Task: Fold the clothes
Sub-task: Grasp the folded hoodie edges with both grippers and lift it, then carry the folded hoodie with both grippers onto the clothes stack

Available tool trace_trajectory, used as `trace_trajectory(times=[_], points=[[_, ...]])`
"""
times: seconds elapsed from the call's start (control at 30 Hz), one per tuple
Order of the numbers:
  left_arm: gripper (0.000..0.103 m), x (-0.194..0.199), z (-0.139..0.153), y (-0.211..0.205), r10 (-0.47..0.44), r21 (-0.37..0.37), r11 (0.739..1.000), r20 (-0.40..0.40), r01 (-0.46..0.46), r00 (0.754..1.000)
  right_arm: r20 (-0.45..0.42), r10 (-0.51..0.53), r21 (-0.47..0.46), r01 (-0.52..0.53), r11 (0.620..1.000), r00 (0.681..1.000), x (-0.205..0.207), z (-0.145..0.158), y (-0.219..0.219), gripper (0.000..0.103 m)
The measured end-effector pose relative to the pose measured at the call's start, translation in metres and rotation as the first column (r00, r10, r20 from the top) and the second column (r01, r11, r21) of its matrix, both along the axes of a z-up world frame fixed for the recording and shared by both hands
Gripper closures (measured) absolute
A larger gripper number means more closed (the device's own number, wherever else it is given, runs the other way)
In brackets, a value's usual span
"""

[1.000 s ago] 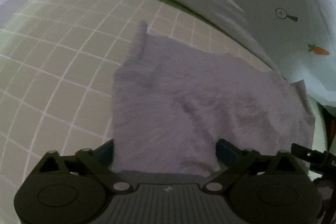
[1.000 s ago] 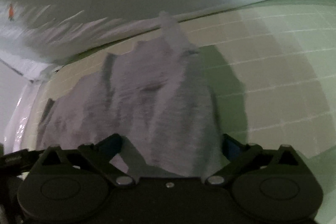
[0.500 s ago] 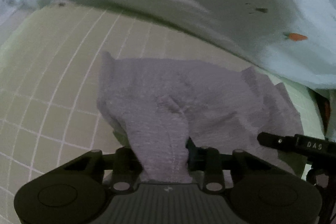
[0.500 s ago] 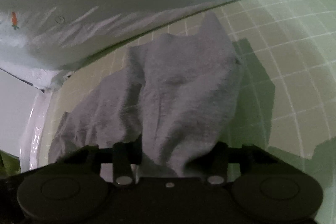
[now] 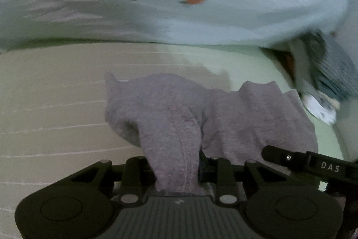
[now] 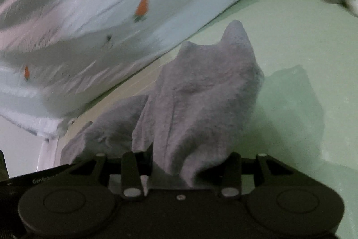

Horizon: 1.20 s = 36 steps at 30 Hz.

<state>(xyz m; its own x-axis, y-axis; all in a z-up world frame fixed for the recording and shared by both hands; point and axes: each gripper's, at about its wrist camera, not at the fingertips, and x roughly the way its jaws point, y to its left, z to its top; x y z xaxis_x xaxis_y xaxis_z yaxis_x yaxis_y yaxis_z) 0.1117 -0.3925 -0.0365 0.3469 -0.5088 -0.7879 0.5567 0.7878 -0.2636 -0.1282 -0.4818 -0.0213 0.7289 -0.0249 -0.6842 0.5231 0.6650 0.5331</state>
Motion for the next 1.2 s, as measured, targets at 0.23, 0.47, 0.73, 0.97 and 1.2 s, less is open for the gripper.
trace_trajectory(times=[0.23,0.47,0.73,0.97,1.2], points=[[0.072,-0.054,0.009,-0.072,-0.112,0.001,0.994,0.039,0.112,0.993,0.03,-0.133,0.019,0.133,0.991,0.991,-0.09,0.004,-0.037,0.06],[0.072,-0.095,0.03,-0.156,-0.183,-0.022,0.983,0.073,0.185,0.98,0.068,-0.214,0.016,0.213,0.977,0.974,-0.153,0.018,-0.098,0.06],[0.072,-0.127,0.07,-0.274,-0.274,-0.076,0.954,0.176,0.291,0.945,0.173,-0.279,-0.057,0.293,0.955,0.945,-0.208,0.059,-0.186,0.06],[0.072,-0.14,0.107,-0.35,-0.32,-0.117,0.926,0.257,0.358,0.912,0.251,-0.294,-0.144,0.335,0.931,0.922,-0.239,0.104,-0.254,0.06],[0.072,-0.136,0.148,-0.399,-0.333,-0.153,0.904,0.337,0.4,0.881,0.332,-0.28,-0.182,0.352,0.918,0.901,-0.245,0.145,-0.304,0.06]])
